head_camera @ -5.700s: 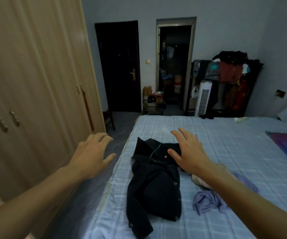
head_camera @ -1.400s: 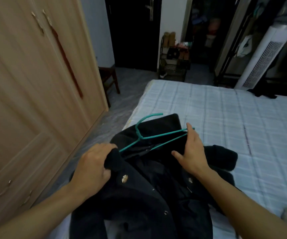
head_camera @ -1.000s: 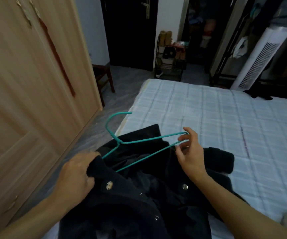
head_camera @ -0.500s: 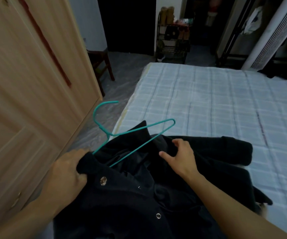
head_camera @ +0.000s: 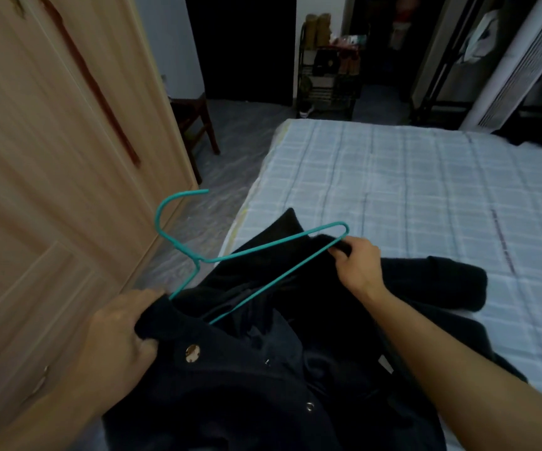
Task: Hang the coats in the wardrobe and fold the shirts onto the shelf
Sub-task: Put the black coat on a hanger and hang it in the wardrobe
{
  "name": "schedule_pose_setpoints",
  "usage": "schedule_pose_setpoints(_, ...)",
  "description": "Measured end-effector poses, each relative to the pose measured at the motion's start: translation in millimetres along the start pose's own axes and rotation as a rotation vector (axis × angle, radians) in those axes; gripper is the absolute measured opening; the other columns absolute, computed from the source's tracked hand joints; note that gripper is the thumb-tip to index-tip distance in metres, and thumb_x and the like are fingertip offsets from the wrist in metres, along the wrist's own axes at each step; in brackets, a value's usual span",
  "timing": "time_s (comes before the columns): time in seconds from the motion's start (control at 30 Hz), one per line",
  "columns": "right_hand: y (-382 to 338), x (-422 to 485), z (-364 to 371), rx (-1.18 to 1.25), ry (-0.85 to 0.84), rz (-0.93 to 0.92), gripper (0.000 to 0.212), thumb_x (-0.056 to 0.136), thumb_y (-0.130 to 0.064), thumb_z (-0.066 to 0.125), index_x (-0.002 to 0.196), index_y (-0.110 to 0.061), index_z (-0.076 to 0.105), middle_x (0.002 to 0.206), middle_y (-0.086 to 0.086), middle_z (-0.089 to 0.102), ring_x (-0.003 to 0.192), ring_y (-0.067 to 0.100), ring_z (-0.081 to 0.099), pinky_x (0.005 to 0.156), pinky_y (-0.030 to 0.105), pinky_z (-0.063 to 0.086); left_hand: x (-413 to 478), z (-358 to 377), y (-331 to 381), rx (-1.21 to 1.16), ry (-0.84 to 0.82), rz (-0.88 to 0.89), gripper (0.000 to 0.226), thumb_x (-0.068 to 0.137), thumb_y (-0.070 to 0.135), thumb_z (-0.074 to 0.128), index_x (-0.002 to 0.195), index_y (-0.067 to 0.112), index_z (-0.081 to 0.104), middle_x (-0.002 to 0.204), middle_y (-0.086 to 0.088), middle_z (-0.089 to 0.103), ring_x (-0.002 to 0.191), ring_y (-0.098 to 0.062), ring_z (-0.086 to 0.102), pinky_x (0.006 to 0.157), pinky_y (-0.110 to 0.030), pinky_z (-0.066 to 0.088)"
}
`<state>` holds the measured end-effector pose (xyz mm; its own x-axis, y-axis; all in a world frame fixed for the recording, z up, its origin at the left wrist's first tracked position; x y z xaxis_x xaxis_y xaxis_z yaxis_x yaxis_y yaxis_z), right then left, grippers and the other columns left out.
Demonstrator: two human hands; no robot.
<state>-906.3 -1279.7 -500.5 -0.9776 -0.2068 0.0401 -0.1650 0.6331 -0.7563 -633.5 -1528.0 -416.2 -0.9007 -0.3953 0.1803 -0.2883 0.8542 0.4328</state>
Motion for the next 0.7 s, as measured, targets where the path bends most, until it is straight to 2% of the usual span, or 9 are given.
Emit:
schedule_pose_setpoints(0.07, -8.4, 8.7, -26.6, 0.016, 0.039, 0.004, 0.012, 0.089, -0.015, 0.066, 0.092, -0.009, 0.076, 0.086, 0.013, 0.075, 0.089, 0.028, 0.069, 0.074, 0.027, 0.046, -4.4, -7.9, 5.5, -0.007, -0.017, 0.002, 0.051, 0.049, 0.0, 0.059, 0.098, 0.005, 0.073, 0.069, 0.016, 0.052, 0.058, -0.014, 0.055, 0.067, -0.011, 0.039)
schedule_pose_setpoints(0.1, -11.9, 12.2, -38.8, 0.035, 0.047, 0.017, 0.011, 0.089, -0.014, 0.066, 0.086, -0.009, 0.075, 0.079, 0.011, 0.073, 0.083, 0.025, 0.069, 0.067, 0.024, 0.042, -6.5, -11.9, 7.7, -0.004, -0.026, 0.011, 0.054, 0.047, 0.003, 0.057, 0.099, 0.006, 0.073, 0.067, 0.017, 0.051, 0.058, -0.011, 0.052, 0.064, -0.016, 0.039)
schedule_pose_setpoints(0.2, -27.6, 15.1, -70.5, 0.07, 0.048, 0.015, 0.018, 0.087, -0.016, 0.067, 0.069, -0.019, 0.069, 0.059, -0.002, 0.063, 0.061, 0.012, 0.06, 0.048, 0.017, 0.035, -11.8, -26.5, 12.4, 0.016, -0.024, 0.034, 0.055, 0.048, 0.0, 0.061, 0.101, 0.009, 0.073, 0.072, 0.018, 0.055, 0.062, -0.008, 0.053, 0.062, -0.022, 0.041)
schedule_pose_setpoints(0.3, -48.8, 10.3, -105.4, 0.068, 0.069, -0.016, 0.017, 0.086, -0.02, 0.07, 0.069, -0.02, 0.07, 0.057, -0.007, 0.061, 0.058, 0.008, 0.056, 0.052, 0.019, 0.038, -14.8, -40.6, 28.4, 0.071, -0.039, 0.121, 0.058, 0.046, 0.002, 0.059, 0.103, 0.013, 0.069, 0.077, 0.01, 0.059, 0.065, -0.017, 0.058, 0.065, -0.03, 0.049)
schedule_pose_setpoints(0.37, -62.7, 5.5, -133.3, 0.096, 0.098, -0.037, 0.015, 0.085, -0.019, 0.07, 0.071, -0.018, 0.072, 0.06, -0.005, 0.064, 0.059, 0.009, 0.058, 0.055, 0.024, 0.043, -15.7, -49.0, 40.7, 0.143, -0.038, 0.16, 0.066, 0.04, 0.005, 0.058, 0.105, 0.008, 0.069, 0.08, 0.0, 0.062, 0.066, -0.027, 0.061, 0.059, -0.039, 0.053)
schedule_pose_setpoints(0.47, -86.8, -11.0, -175.1, 0.072, 0.133, -0.119, 0.011, 0.084, -0.015, 0.069, 0.076, -0.016, 0.076, 0.063, -0.005, 0.068, 0.063, 0.009, 0.062, 0.062, 0.027, 0.049, -16.5, -57.3, 56.5, 0.238, -0.073, 0.12, 0.068, 0.032, -0.001, 0.075, 0.1, 0.004, 0.072, 0.079, -0.003, 0.064, 0.065, -0.034, 0.063, 0.057, -0.041, 0.055)
schedule_pose_setpoints(0.53, -99.3, -29.4, -200.3, 0.046, 0.151, -0.185, 0.011, 0.083, -0.012, 0.069, 0.079, -0.018, 0.077, 0.068, -0.007, 0.071, 0.067, 0.007, 0.064, 0.066, 0.026, 0.05, -14.8, -63.6, 70.1, 0.284, -0.087, 0.119, 0.074, 0.025, -0.006, 0.08, 0.097, 0.006, 0.072, 0.076, -0.004, 0.064, 0.064, -0.035, 0.063, 0.056, -0.038, 0.053)
schedule_pose_setpoints(0.63, -107.2, -68.5, -233.6, -0.008, 0.176, -0.272, 0.022, 0.08, -0.004, 0.066, 0.087, -0.02, 0.078, 0.08, -0.007, 0.075, 0.074, 0.002, 0.064, 0.069, 0.01, 0.046, -13.0, -78.6, 95.4, 0.3, -0.076, 0.1, 0.06, 0.037, 0.0, 0.077, 0.095, 0.011, 0.071, 0.077, -0.004, 0.064, 0.067, -0.034, 0.063, 0.057, -0.038, 0.054)
schedule_pose_setpoints(0.7, -107.8, -99.4, -251.9, -0.027, 0.192, -0.303, 0.03, 0.076, 0.002, 0.063, 0.089, -0.021, 0.078, 0.082, -0.007, 0.075, 0.076, 0.002, 0.064, 0.072, 0.01, 0.045, -16.8, -89.1, 115.7, 0.309, -0.069, 0.091, 0.051, 0.043, 0.003, 0.074, 0.093, 0.012, 0.07, 0.077, -0.006, 0.065, 0.068, -0.036, 0.064, 0.057, -0.04, 0.054)
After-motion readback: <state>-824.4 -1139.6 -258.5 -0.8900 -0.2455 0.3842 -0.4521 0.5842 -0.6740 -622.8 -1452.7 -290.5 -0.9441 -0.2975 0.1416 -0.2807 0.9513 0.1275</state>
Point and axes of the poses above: each hand's wrist, its own x-axis towards the middle knuckle, its own z-axis out of the palm, y = z × x, the point moved 5 cm from there along x, towards the middle knuckle
